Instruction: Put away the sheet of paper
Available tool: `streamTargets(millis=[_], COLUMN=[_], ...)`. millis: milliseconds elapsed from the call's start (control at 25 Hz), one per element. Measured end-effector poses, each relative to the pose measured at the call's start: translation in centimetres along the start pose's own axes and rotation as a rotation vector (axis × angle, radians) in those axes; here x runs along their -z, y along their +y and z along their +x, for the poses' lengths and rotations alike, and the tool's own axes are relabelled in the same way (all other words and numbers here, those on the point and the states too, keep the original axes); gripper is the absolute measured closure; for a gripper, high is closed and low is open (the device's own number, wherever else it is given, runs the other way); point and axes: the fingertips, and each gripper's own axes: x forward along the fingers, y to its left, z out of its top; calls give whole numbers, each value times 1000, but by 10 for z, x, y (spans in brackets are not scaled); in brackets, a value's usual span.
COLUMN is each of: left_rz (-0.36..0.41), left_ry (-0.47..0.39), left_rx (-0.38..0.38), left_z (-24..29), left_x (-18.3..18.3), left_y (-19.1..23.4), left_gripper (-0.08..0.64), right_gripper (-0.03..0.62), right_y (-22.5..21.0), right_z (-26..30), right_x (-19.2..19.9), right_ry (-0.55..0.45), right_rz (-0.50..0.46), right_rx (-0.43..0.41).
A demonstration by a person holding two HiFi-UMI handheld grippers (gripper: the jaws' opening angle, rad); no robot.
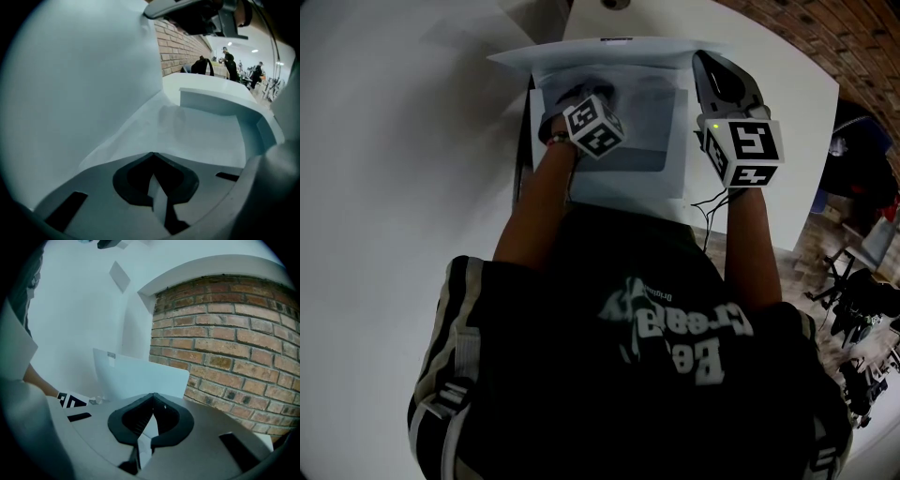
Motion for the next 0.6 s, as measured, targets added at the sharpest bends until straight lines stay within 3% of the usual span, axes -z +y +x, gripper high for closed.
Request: streamTargets(millis=[600], left_rz=[-87], left_ry=[13], left_rx=[29], left_z=[-2], left_x=[5], left_y=[-22], left_gripper=[560], right_gripper=[598], right_y=[-3], right_z=[-1], right_x=[9], right_ry=[-6], right_rz=[-9], right_rx=[1])
